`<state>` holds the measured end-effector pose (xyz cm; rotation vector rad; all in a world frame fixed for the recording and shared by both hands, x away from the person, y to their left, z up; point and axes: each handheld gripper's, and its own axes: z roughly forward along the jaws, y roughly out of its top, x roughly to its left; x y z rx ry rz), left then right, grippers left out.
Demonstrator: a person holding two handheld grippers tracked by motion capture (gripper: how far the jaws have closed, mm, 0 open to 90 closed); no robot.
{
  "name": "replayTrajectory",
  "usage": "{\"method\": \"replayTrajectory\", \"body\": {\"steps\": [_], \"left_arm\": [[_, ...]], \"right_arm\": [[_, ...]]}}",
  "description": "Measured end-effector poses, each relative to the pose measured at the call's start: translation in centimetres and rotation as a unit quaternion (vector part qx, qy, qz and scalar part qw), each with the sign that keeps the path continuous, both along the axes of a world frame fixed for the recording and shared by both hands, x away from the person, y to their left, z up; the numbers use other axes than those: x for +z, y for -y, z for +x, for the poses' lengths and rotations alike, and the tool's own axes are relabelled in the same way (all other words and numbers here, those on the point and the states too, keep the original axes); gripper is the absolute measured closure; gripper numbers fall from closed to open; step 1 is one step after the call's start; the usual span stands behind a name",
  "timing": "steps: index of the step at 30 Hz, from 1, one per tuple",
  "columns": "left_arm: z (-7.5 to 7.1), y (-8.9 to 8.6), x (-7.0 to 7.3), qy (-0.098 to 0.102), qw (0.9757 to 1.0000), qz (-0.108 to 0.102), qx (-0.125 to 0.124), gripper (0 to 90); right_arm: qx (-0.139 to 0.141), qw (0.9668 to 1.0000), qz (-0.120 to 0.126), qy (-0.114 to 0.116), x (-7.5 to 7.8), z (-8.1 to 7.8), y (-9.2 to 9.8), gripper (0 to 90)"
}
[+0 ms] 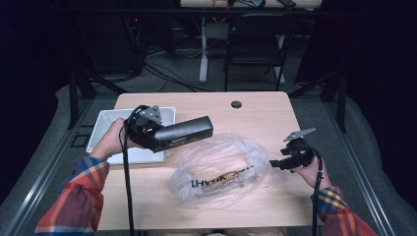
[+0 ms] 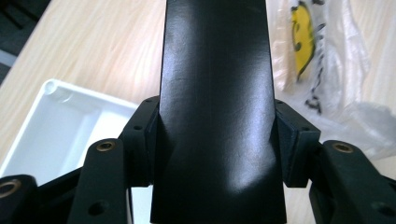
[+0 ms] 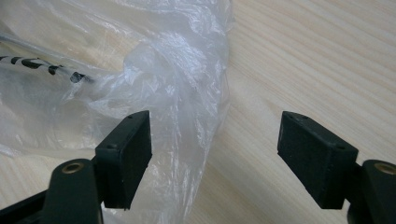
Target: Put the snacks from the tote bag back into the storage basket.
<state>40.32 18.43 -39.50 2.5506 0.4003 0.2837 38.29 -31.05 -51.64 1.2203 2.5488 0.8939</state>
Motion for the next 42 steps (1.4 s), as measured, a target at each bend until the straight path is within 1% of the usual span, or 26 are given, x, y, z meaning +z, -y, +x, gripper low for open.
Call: {"method": "replayTrajectory", "body": {"steps": [1, 6, 9, 10, 11, 12, 16, 17, 18, 19, 21, 22, 23, 24, 25, 27, 28, 29, 30, 33, 34, 37, 38, 39, 41, 42], "left_arm": [[0.1, -0.8, -0.1, 0.005, 1.0, 0.0, 0.003, 43.5], [0.4, -2.6, -0.4, 0.01, 0.9998, -0.009, 0.015, 43.6], [0.5, -3.7, -0.6, 0.009, 0.9997, -0.005, 0.023, 43.6], [0.5, -3.7, -0.6, 0.009, 0.9997, -0.005, 0.023, 43.6], [0.6, -4.5, -0.7, 0.009, 0.9995, -0.002, 0.029, 43.5], [0.7, -4.9, -0.7, 0.005, 0.9995, -0.003, 0.031, 43.6], [0.8, -6.8, -0.9, 0.008, 0.9988, -0.009, 0.048, 43.6], [0.8, -6.8, -0.9, 0.008, 0.9988, -0.009, 0.048, 43.6], [0.8, -7.3, -0.9, 0.005, 0.9985, -0.01, 0.053, 43.6], [0.9, -8.2, -1.2, 0.009, 0.9978, -0.01, 0.065, 43.6], [0.9, -9.0, -1.5, 0.006, 0.9973, -0.008, 0.073, 43.5], [0.9, -9.0, -1.5, 0.006, 0.9973, -0.008, 0.073, 43.6], [1.0, -9.7, -1.7, 0.005, 0.9966, -0.008, 0.082, 43.5], [1.0, -9.7, -1.7, 0.005, 0.9966, -0.008, 0.082, 43.6], [1.1, -10.4, -1.9, 0.006, 0.9958, -0.009, 0.09, 43.6], [1.1, -10.9, -2.2, 0.008, 0.9953, -0.006, 0.097, 43.6], [1.2, -11.2, -2.4, 0.001, 0.9947, -0.011, 0.102, 43.6], [1.2, -11.2, -2.4, 0.001, 0.9947, -0.011, 0.102, 43.6], [1.3, -11.7, -2.8, 0.004, 0.9939, -0.006, 0.11, 43.6], [1.4, -12.2, -3.3, 0.003, 0.9934, -0.006, 0.114, 43.6], [1.5, -12.4, -3.6, -0.003, 0.9931, -0.008, 0.117, 43.6], [1.9, -12.6, -5.0, -0.01, 0.9924, 0.003, 0.123, 43.6], [1.9, -12.6, -5.0, -0.01, 0.9924, 0.003, 0.123, 43.6], [2.1, -12.6, -5.4, -0.015, 0.9922, 0.003, 0.124, 43.6], [2.5, -12.6, -6.8, -0.026, 0.9912, 0.004, 0.13, 43.6], [2.5, -12.6, -6.8, -0.026, 0.9912, 0.004, 0.13, 43.6]], "right_arm": [[-0.001, 1.0, 0.003, 0.002, 0.1, 0.0, 0.1, 24.0], [-0.009, 1.0, 0.0, 0.002, 0.2, 0.0, 0.3, 19.9], [-0.007, 1.0, -0.001, 0.001, 0.3, 0.0, 0.4, 19.5], [-0.009, 1.0, -0.001, 0.001, 0.2, 0.0, 0.3, 19.4], [-0.008, 1.0, -0.001, 0.0, 0.2, 0.0, 0.3, 19.4], [-0.008, 1.0, -0.003, -0.001, 0.2, 0.0, 0.4, 19.4], [-0.008, 1.0, 0.002, -0.001, 0.2, 0.0, 0.5, 19.5], [-0.008, 1.0, 0.002, -0.001, 0.2, 0.0, 0.5, 19.5], [-0.01, 0.9999, 0.001, -0.003, 0.2, 0.0, 0.4, 19.5], [-0.011, 0.9999, -0.002, -0.002, 0.2, 0.0, 0.4, 19.5], [-0.01, 0.9999, -0.003, 0.0, 0.2, 0.0, 0.4, 19.6], [-0.01, 0.9999, -0.002, 0.001, 0.2, 0.0, 0.4, 19.6], [-0.01, 0.9999, -0.003, 0.001, 0.2, 0.0, 0.4, 19.6], [-0.01, 0.9999, -0.003, 0.001, 0.2, 0.0, 0.4, 19.6], [-0.011, 0.9999, -0.003, -0.001, 0.2, 0.0, 0.4, 19.6], [-0.012, 0.9999, -0.004, 0.0, 0.1, 0.0, 0.3, 19.6], [-0.012, 0.9999, -0.003, 0.002, 0.1, 0.0, 0.3, 19.6], [-0.012, 0.9999, -0.003, 0.002, 0.1, 0.0, 0.3, 19.6], [-0.012, 0.9999, -0.003, 0.002, 0.1, 0.0, 0.3, 19.6], [-0.011, 0.9999, -0.005, 0.003, 0.1, 0.0, 0.4, 19.6], [-0.011, 0.9999, -0.005, 0.003, 0.1, 0.0, 0.4, 19.6], [-0.011, 0.9999, -0.006, 0.001, 0.1, 0.0, 0.3, 19.7], [-0.011, 0.9999, -0.006, 0.001, 0.1, 0.0, 0.3, 19.7], [-0.01, 0.9999, -0.008, 0.001, 0.1, 0.0, 0.3, 19.7], [-0.009, 0.9999, -0.005, -0.001, 0.1, 0.0, 0.3, 19.7], [-0.009, 0.9999, -0.005, -0.001, 0.1, 0.0, 0.3, 19.7]]}}
